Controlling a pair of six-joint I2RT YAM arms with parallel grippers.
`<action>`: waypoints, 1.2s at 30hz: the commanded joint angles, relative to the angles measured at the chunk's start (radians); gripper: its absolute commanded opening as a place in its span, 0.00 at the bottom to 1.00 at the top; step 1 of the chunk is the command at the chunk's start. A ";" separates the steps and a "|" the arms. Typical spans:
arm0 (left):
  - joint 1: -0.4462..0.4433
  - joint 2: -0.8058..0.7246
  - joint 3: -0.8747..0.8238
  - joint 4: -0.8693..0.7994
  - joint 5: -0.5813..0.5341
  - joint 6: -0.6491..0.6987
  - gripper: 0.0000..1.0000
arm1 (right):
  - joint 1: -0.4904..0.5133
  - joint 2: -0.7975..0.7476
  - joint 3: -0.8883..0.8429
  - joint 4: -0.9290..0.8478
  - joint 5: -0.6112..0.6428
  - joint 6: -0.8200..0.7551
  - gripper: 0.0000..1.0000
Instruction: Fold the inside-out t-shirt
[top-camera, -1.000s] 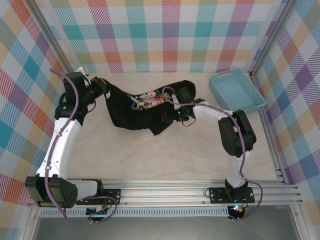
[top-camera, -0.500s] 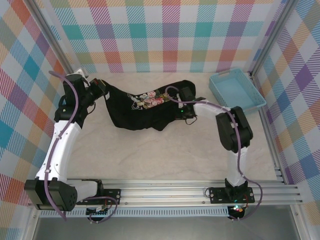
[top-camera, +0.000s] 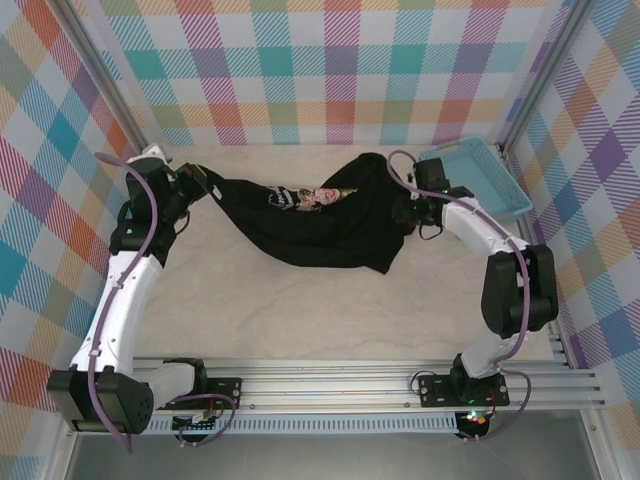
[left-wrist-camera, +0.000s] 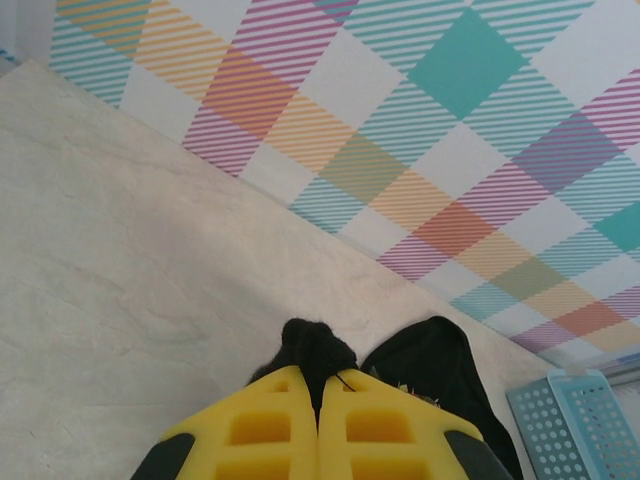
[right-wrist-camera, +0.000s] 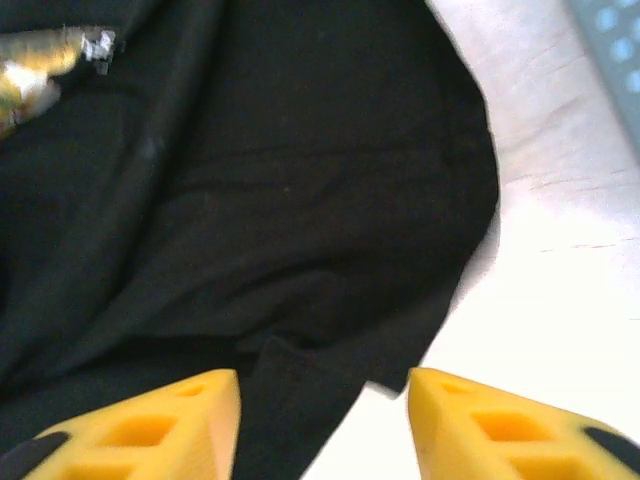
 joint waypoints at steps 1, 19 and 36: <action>0.010 0.007 -0.016 0.073 0.025 -0.018 0.00 | 0.059 -0.013 -0.072 -0.015 -0.007 0.026 0.56; 0.010 0.009 -0.023 0.078 0.036 -0.008 0.00 | 0.359 0.082 -0.167 0.099 0.021 0.287 0.66; 0.015 -0.004 -0.023 0.065 -0.034 0.010 0.00 | 0.370 0.118 -0.159 0.011 0.167 0.264 0.24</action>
